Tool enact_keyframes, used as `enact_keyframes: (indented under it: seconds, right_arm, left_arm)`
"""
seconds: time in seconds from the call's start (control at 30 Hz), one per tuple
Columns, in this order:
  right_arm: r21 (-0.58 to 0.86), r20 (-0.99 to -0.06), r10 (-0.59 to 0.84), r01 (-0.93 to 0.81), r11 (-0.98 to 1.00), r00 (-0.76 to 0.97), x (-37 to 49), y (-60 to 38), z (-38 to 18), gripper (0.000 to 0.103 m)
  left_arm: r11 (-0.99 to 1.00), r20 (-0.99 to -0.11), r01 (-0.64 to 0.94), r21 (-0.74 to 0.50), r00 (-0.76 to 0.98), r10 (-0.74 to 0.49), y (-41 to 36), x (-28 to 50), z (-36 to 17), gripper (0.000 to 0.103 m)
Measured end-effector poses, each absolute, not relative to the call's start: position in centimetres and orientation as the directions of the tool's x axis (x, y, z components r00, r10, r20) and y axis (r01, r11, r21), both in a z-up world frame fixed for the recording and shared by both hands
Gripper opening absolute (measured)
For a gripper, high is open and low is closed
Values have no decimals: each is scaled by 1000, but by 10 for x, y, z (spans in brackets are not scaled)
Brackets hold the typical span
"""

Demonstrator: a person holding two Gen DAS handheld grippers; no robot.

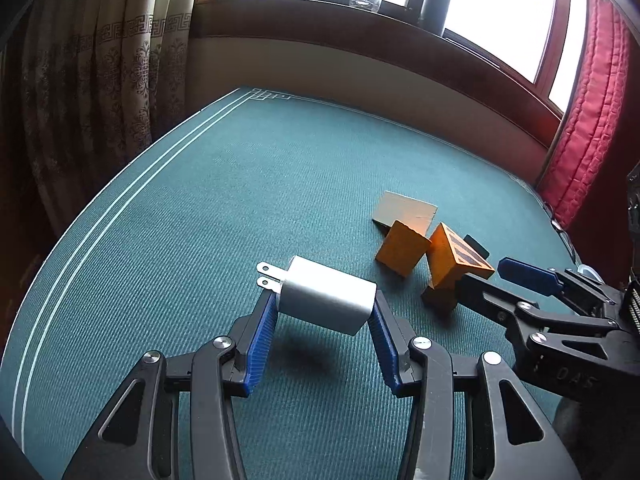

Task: Organize rigid objects
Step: 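Grasp the white charger plug with left tool while right tool grasps the orange striped triangle block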

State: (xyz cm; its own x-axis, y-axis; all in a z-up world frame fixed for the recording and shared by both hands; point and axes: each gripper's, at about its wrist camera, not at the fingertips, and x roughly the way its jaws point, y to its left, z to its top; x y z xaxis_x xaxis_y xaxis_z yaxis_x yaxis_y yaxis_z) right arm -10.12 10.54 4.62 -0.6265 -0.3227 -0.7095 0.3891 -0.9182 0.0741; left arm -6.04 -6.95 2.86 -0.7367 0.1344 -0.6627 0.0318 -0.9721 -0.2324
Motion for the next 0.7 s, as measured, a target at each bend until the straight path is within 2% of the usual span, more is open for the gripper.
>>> enact_keyframes:
  seconds: [0.03,0.13,0.2,0.27,0.7]
  right_arm:
    - [69,-711,-321,392,-918,-626,-104,101,46,70]
    - [56,-723,-313,399,-915,-616,-113,93,41,58]
    - [56,-734,-308,397,-916,-606,-120,90,36,44]
    - [55,-739,-303,394,-917,-602,-123,89,33,37]
    - [91,-720,-321,374,-923,-616,-97,114,30,37]
  left_arm:
    - [-971,-662,33,-236,-737,136,-70,-60,29,47]
    - [-970,-662,33,-239,-736,138,-70,-60,28,47]
    - [-971,-664,30,-238,-735,140,-69,-60,27,47]
    - [-972,-666,27,-235,-732,140,-67,-60,26,47]
    - [-974,-666,24,-224,-734,135,-61,-59,26,47]
